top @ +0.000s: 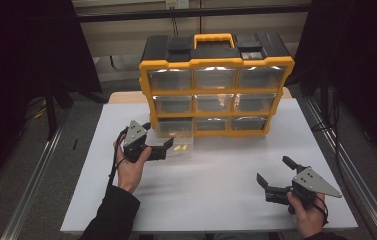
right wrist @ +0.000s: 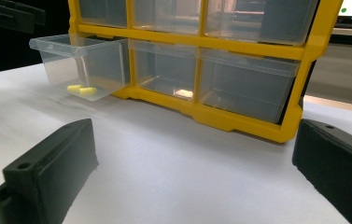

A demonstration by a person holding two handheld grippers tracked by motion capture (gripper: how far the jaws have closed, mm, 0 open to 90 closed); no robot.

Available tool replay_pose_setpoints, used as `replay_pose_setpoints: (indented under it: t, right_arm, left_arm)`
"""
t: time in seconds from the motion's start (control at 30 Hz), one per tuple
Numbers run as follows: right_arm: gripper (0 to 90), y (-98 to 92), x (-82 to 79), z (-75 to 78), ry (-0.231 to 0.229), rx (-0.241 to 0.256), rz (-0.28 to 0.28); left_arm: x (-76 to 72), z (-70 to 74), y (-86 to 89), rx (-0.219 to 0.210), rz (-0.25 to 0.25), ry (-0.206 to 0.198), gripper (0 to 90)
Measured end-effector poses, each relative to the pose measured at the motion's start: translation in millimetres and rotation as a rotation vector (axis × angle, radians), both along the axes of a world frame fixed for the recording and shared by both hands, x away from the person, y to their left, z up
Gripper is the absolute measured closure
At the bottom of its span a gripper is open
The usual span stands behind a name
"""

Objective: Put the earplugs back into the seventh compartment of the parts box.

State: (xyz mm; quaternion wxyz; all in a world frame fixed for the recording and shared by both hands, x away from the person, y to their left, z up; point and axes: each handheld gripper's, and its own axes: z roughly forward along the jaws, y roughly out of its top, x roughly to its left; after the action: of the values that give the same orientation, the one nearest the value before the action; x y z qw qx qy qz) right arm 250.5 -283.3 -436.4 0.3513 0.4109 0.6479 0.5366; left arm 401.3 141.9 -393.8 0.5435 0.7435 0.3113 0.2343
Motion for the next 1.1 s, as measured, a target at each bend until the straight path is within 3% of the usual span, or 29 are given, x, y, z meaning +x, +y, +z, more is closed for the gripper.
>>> replay_pose_setpoints:
  t: [0.37,0.57,0.63,0.83,0.97,1.1]
  right_arm:
    - [0.0,0.1,-0.4,0.3,0.002,-0.002,0.001]
    - [0.0,-0.1,-0.7,0.5,0.002,-0.001,0.003]
    - [0.0,-0.1,-0.7,0.5,0.002,-0.001,0.002]
    - [0.0,0.4,-0.6,0.4,0.002,-0.001,0.002]
    - [0.0,0.7,-0.7,0.5,0.003,-0.003,0.002]
    - [0.0,0.7,0.0,0.3,0.002,-0.002,-0.001]
  left_arm:
    - [-13.5,-20.6,17.7,-0.064,0.043,0.029,4.0]
    - [-22.7,-29.0,25.9,-0.098,0.038,0.042,3.8]
    - [-26.3,-30.9,28.8,-0.078,0.052,0.022,3.7]
    - [-34.6,-36.4,34.6,-0.086,0.058,0.014,2.6]
    - [-41.3,-39.7,39.4,-0.074,0.111,0.007,2.0]
    - [-50.6,-42.2,45.7,-0.097,0.147,0.012,2.3]
